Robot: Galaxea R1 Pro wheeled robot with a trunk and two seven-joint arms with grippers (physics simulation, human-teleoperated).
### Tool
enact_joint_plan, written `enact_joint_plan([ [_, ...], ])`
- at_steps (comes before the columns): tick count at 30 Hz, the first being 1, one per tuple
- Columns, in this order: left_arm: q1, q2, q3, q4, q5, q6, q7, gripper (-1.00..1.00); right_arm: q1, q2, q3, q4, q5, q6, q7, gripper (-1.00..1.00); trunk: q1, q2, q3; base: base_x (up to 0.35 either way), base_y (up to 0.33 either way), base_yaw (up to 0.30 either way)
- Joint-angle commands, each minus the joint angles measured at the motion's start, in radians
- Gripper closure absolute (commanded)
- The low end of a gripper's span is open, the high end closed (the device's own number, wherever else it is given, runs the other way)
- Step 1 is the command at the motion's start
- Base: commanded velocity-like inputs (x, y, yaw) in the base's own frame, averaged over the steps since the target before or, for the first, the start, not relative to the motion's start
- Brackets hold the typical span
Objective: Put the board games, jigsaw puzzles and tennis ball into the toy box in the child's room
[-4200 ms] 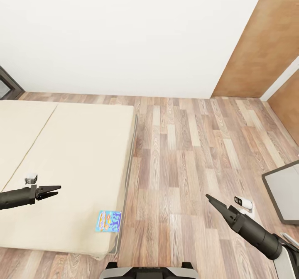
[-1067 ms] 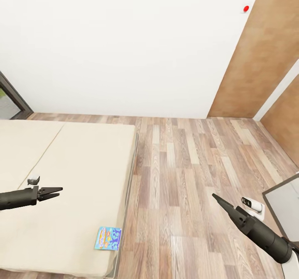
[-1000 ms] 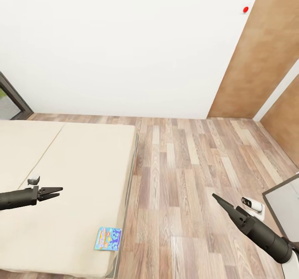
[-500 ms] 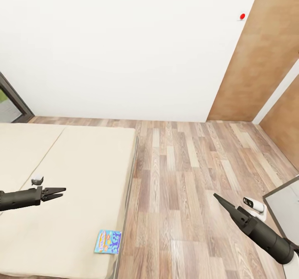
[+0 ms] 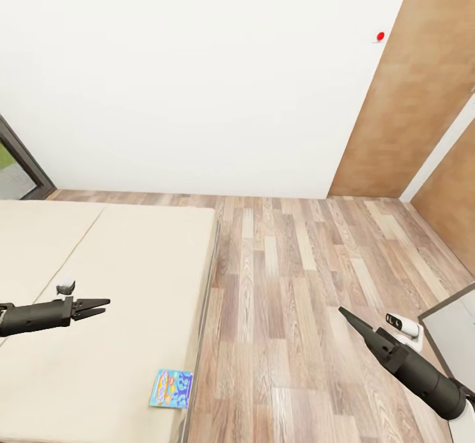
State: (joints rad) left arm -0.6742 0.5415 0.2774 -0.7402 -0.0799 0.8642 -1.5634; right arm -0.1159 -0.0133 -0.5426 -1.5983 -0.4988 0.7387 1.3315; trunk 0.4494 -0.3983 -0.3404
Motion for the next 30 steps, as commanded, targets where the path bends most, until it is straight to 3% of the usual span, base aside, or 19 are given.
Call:
enact_joint_plan([
  [1, -0.001, -0.001, 0.002, -0.001, -0.009, 0.011, -0.007, -1.00, -0.001, 0.000, 0.000, 0.000, -0.003, 0.008, 0.001, -1.00, 0.001, -0.002, 0.000, 0.000, 0.000, 0.000],
  [30, -0.001, -0.005, 0.002, -0.001, -0.010, 0.011, -0.007, -1.00, -0.001, 0.003, -0.002, 0.000, -0.003, 0.010, 0.005, -1.00, 0.001, -0.002, 0.048, 0.000, 0.000, 0.000],
])
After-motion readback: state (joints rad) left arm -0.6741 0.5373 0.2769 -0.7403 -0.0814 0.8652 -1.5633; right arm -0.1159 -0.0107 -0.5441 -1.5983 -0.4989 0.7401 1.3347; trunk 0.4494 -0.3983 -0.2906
